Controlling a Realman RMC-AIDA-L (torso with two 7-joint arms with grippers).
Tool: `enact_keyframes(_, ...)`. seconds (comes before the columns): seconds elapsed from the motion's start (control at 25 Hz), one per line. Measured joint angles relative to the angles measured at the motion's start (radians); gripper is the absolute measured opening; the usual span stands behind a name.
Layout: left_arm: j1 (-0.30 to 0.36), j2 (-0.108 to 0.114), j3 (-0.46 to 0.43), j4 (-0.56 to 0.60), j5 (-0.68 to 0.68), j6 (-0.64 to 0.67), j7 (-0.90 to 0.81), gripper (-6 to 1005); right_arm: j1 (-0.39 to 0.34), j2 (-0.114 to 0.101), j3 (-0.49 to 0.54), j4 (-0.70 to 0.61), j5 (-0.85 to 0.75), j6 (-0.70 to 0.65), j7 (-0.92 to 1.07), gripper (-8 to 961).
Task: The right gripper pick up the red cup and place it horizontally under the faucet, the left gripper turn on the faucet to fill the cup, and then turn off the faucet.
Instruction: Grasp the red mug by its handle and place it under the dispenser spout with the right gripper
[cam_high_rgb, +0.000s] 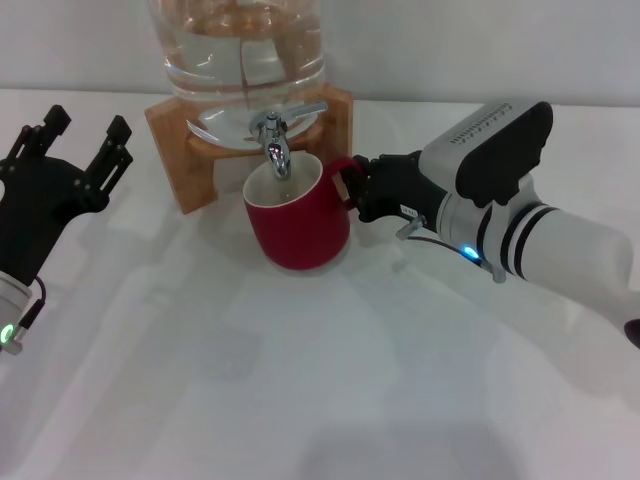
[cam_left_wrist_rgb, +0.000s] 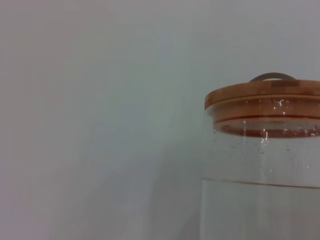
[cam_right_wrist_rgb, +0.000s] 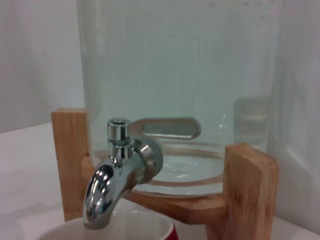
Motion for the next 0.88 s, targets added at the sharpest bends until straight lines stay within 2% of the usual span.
enact_keyframes(0.88,-0.002,0.000,0.000,0.000,0.000,0.000,0.000,757,0.002,0.000,-0.007,0.003,-0.009,0.018,0.002,156)
